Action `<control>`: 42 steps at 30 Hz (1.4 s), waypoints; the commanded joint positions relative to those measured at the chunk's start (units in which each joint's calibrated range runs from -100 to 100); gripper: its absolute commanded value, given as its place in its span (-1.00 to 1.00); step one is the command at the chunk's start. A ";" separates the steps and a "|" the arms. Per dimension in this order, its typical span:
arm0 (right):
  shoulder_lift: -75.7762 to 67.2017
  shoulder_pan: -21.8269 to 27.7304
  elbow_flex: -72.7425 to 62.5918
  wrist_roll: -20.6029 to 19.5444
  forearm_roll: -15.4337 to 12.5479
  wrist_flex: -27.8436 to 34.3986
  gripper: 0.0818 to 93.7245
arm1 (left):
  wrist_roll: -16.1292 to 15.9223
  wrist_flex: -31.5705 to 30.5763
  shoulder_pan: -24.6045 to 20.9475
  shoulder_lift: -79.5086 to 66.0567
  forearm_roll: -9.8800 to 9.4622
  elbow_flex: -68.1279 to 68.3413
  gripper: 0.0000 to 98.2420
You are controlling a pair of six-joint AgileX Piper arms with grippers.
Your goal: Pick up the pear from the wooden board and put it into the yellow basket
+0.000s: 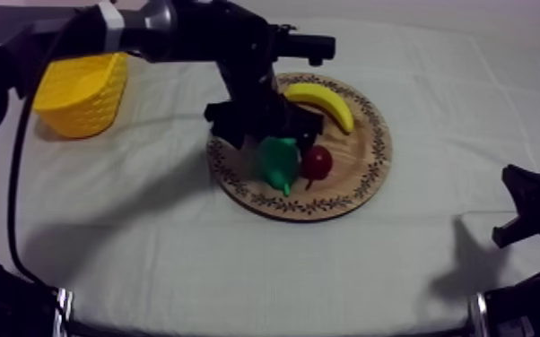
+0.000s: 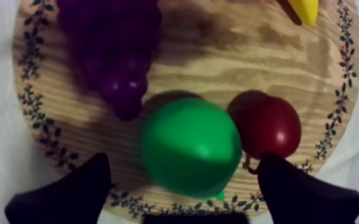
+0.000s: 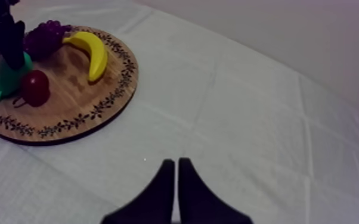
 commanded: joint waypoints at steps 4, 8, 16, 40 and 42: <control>-0.01 0.01 -0.01 0.07 0.00 0.00 -0.99 | -0.87 2.38 -0.04 3.16 1.15 -2.86 0.89; -0.01 0.01 -0.01 0.09 0.00 0.00 -0.99 | -1.78 4.54 -0.34 5.52 2.31 -5.17 0.89; -0.01 -0.05 -0.01 0.11 0.00 0.00 -0.99 | -2.18 7.64 -0.67 8.24 3.12 -8.31 0.56; -0.01 -0.07 -0.01 0.12 0.00 0.00 -0.99 | 1.44 5.71 -1.94 -16.39 -2.68 9.38 -0.01; -0.01 -0.07 -0.01 0.13 0.00 0.00 -0.99 | 1.80 7.67 -2.80 -20.33 -3.77 9.46 0.02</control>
